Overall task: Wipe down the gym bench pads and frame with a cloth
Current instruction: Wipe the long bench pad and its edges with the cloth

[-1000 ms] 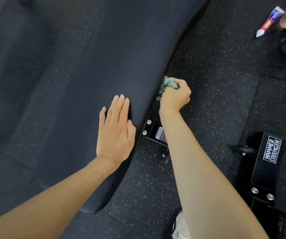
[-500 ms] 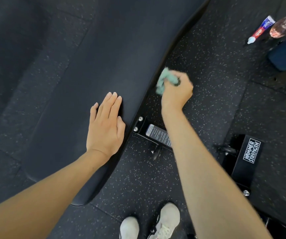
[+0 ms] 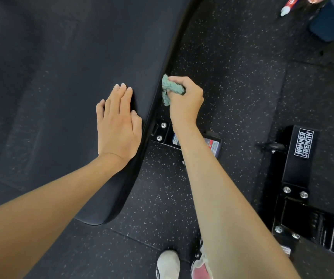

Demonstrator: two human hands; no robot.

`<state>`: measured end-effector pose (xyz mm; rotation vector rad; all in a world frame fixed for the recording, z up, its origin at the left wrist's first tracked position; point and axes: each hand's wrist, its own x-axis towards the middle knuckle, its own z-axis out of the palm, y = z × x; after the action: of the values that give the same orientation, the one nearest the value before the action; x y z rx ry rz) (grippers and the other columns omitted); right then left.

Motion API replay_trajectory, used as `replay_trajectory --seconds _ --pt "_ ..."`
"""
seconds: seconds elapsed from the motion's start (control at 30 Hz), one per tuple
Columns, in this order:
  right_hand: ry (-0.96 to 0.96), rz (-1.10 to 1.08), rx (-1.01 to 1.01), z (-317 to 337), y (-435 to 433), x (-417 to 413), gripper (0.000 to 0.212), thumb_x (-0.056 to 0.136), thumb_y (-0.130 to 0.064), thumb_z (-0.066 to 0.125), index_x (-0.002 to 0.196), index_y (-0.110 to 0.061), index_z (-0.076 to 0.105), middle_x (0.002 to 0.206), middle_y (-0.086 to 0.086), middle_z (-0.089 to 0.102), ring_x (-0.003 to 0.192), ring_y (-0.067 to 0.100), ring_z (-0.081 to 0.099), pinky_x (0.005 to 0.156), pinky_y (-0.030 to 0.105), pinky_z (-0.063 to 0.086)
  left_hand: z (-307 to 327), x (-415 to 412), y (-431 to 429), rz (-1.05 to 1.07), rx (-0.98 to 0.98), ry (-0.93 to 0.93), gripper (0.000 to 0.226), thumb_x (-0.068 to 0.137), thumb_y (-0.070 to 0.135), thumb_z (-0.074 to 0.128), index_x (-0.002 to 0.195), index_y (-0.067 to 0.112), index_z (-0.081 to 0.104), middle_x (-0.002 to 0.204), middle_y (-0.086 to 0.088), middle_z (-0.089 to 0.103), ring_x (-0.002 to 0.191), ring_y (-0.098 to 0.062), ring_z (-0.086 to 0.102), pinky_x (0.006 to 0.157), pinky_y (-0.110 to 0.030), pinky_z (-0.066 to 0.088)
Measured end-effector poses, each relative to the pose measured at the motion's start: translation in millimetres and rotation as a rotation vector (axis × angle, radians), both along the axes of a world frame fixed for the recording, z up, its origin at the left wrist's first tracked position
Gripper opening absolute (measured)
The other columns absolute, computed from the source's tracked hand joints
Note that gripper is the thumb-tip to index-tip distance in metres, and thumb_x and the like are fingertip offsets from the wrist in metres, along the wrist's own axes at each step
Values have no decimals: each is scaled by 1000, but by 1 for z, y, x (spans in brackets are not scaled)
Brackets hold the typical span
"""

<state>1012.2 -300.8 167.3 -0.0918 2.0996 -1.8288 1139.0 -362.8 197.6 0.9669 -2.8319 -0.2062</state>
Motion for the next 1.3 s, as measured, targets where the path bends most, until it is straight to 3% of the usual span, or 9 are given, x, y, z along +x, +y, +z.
replay_trajectory --seconds 0.07,0.23,0.4,0.67,0.8,1.0,1.1,1.2,1.3 --pt "-15 26 -29 4 11 20 32 76 17 61 88 -11 74 78 -14 63 67 -8 57 64 7 44 -1 0 0 -3 -9 -1 56 94 25 20 143 2 37 151 -11 35 142 -22 25 115 -46 21" --pt "-70 314 -33 7 48 42 25 78 13 65 88 -9 74 76 -15 62 68 -4 57 63 11 47 -2 2 1 -4 -11 0 57 94 26 19 143 2 35 152 -10 33 143 -21 23 116 -45 19" --pt "-2 -8 -144 20 12 -7 23 78 16 59 84 -3 71 69 -10 61 57 -7 55 54 13 46 -3 1 -3 9 13 56 58 91 24 19 142 4 39 150 -8 36 142 -18 25 115 -41 20" --pt "-8 -36 -43 5 7 25 33 75 17 53 81 -12 68 76 -14 62 68 -2 57 61 14 47 -3 1 -2 11 -7 60 59 91 26 16 141 5 40 149 -8 37 142 -18 26 115 -41 21" --pt "-63 25 -85 -6 35 76 32 78 15 60 80 -17 66 77 -16 63 73 0 59 68 26 55 -4 1 -2 17 -12 56 57 92 24 18 141 6 39 150 -7 37 142 -18 26 115 -40 21" --pt "-159 154 -152 0 67 127 16 79 14 64 82 -1 67 73 -10 59 62 -7 52 56 9 41 -3 1 -1 30 28 80 53 93 20 22 142 7 39 150 -6 36 143 -17 25 116 -41 19" --pt "-296 361 -194 2 89 138 10 84 12 63 80 3 66 68 2 61 53 -2 55 52 15 45 -2 1 0 35 45 108 53 93 19 22 141 7 41 149 -6 38 142 -17 26 116 -39 19" --pt "-212 157 -178 -2 72 119 19 82 10 60 78 -7 67 68 4 64 56 13 56 55 37 52 -2 2 -3 57 67 129 53 92 18 22 140 8 42 148 -5 39 142 -16 27 115 -37 19" --pt "-89 -14 -88 5 44 99 29 77 17 55 85 -6 69 73 -11 61 66 -6 56 58 14 47 -2 2 -3 54 76 132 54 92 18 21 140 8 42 147 -4 40 141 -15 27 115 -36 19"
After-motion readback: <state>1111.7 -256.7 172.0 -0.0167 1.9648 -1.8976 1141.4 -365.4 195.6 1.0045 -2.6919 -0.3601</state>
